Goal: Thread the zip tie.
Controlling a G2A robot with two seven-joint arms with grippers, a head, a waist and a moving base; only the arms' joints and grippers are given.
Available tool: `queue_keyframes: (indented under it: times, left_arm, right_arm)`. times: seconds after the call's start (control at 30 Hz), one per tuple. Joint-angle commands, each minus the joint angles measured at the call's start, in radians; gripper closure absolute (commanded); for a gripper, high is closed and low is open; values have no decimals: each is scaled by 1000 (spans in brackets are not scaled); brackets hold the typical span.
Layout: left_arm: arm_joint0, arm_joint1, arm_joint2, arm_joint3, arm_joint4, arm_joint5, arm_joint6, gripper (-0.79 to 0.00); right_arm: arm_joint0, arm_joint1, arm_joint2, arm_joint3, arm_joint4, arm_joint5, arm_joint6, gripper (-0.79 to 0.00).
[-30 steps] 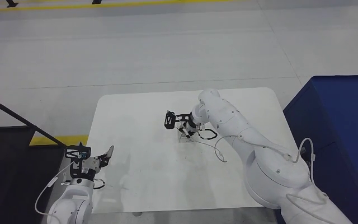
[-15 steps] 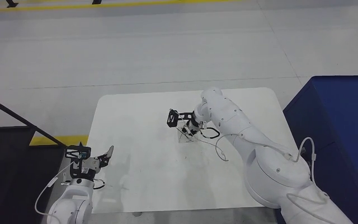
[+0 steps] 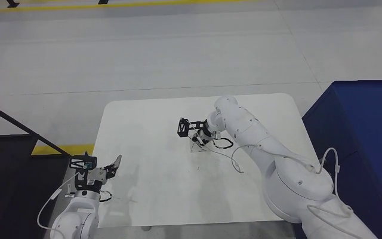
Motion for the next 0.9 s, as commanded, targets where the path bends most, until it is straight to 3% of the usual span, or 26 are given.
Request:
queue_keyframes:
  times: [0.0, 0.03, 0.13, 0.67, 0.77, 0.87]
  left_arm:
    - [0, 0, 0, 0, 0, 0, 0, -785]
    - [0, 0, 0, 0, 0, 0, 0, -785]
    - [0, 0, 0, 0, 0, 0, 0, -785]
    - [0, 0, 0, 0, 0, 0, 0, -785]
    - [0, 0, 0, 0, 0, 0, 0, -785]
    - [0, 0, 0, 0, 0, 0, 0, -785]
  right_arm:
    - [0, 0, 3, -1, 1, 4, 4, -157]
    - [-1, 0, 5, -2, 1, 8, 7, -212]
    - [-6, 0, 10, -3, 2, 18, 10, -237]
    - [-23, -12, 42, 29, 39, 21, 60, -237]
    - [-24, -15, 48, 35, 47, 24, 78, -185]
    - [-25, -18, 53, 39, 52, 25, 90, 0]
